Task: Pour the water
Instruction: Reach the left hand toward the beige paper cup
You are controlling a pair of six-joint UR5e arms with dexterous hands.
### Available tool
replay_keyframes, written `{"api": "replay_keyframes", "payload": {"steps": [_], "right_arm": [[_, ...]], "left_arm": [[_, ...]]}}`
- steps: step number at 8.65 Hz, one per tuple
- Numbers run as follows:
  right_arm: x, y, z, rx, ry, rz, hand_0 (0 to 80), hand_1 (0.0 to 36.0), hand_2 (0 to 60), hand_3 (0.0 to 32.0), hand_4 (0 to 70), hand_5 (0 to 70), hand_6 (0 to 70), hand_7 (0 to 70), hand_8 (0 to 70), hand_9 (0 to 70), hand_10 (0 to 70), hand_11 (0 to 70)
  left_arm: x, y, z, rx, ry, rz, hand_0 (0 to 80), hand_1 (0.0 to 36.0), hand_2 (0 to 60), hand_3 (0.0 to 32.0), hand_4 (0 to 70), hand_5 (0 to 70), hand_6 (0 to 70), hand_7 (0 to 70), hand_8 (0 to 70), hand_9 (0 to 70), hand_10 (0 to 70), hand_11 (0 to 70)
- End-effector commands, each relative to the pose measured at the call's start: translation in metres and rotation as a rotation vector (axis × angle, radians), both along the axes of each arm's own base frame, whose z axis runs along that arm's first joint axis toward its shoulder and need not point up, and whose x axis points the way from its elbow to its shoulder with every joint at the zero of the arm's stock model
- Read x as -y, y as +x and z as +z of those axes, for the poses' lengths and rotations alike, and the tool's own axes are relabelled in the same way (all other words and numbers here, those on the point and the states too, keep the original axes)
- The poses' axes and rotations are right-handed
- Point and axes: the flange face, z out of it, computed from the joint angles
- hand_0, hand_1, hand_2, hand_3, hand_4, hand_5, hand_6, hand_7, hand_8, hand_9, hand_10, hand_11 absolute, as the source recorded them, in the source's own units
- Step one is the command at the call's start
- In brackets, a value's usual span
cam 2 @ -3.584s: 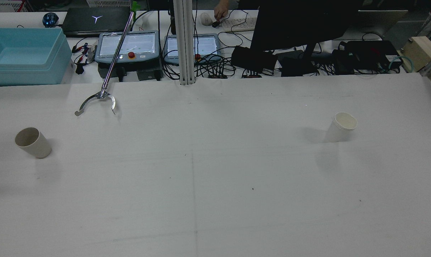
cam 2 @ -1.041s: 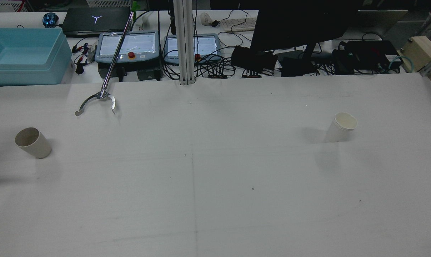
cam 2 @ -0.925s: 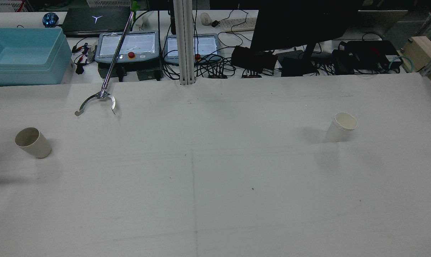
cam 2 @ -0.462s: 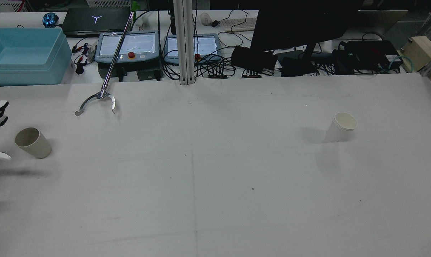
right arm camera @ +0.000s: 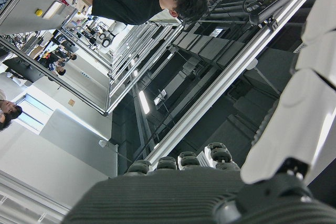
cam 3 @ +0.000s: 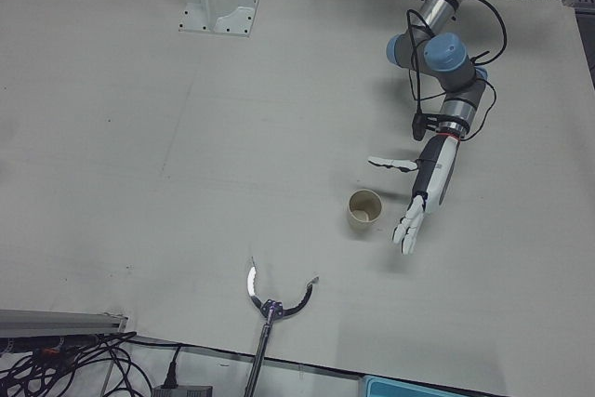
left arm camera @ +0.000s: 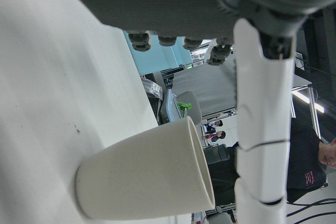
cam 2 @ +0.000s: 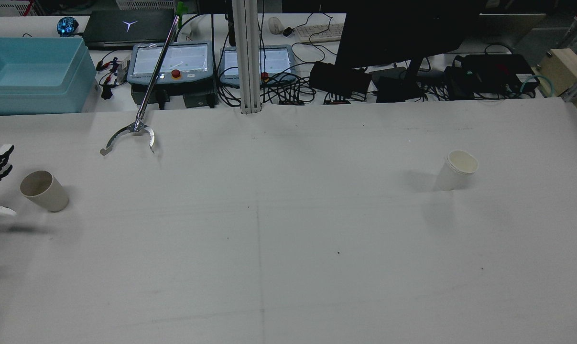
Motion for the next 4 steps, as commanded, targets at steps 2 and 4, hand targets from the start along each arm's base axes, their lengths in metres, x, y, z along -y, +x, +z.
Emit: {"api": "replay_keyframes", "payload": {"steps": [2, 4], "right_arm": [[0.001, 0.0, 0.002, 0.001, -0.005, -0.001, 45.9, 11.8, 10.3, 0.0, 7.6, 0.0, 3.2, 4.8, 0.4, 2.9, 0.0, 0.1], [0.001, -0.001, 0.002, 0.001, -0.004, -0.001, 45.9, 11.8, 10.4, 0.0, 7.7, 0.0, 3.3, 4.8, 0.5, 3.1, 0.0, 0.3]], "left_arm": [[0.01, 0.002, 0.004, 0.032, 0.072, -0.063, 63.8, 19.6, 0.0, 2.6, 14.5, 0.0, 0.0, 1.8, 0.0, 0.0, 2.0, 5.8], [0.008, 0.002, 0.027, 0.047, 0.068, -0.062, 63.7, 19.4, 0.0, 3.8, 14.2, 0.0, 0.0, 1.6, 0.0, 0.0, 2.0, 5.7]]}}
